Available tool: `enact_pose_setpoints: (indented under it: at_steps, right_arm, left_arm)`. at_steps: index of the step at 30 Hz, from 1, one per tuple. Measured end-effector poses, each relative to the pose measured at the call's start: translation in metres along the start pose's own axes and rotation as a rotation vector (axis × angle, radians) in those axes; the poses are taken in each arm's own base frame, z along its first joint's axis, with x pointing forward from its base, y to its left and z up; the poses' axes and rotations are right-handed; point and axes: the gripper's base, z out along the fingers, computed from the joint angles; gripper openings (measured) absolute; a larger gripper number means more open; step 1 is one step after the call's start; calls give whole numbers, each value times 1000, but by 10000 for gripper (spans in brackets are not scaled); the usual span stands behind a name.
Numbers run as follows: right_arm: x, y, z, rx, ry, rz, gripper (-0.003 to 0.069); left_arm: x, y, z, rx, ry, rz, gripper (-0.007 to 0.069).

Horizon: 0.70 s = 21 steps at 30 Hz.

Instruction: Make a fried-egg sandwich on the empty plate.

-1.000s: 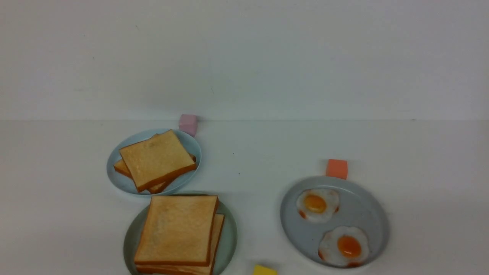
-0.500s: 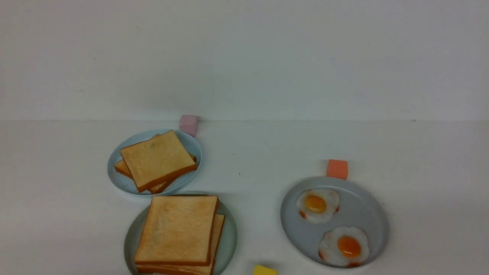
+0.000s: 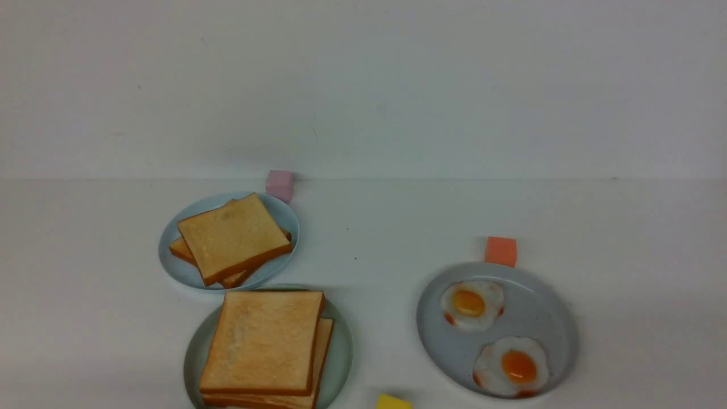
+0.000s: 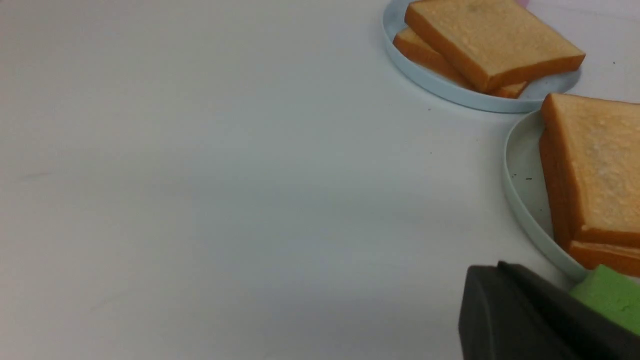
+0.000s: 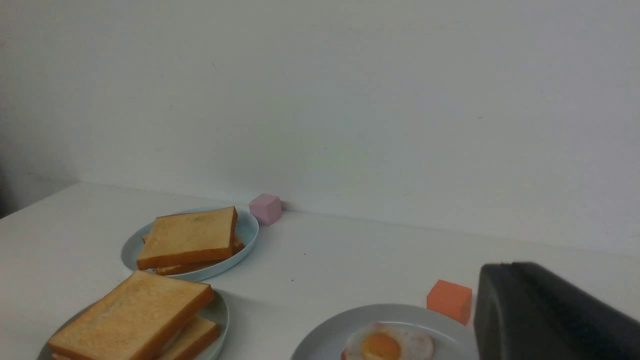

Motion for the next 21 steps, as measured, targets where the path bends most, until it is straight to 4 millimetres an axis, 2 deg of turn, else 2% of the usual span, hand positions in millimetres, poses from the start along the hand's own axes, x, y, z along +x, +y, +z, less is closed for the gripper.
enact_pose_setpoints:
  at_steps: [8, 21]
  right_arm:
    - [0, 0, 0, 0, 1, 0, 43]
    - [0, 0, 0, 1, 1, 0, 52]
  left_arm:
    - [-1, 5, 0, -100, -28, -36, 15]
    - [-2, 1, 0, -24, -37, -9, 29]
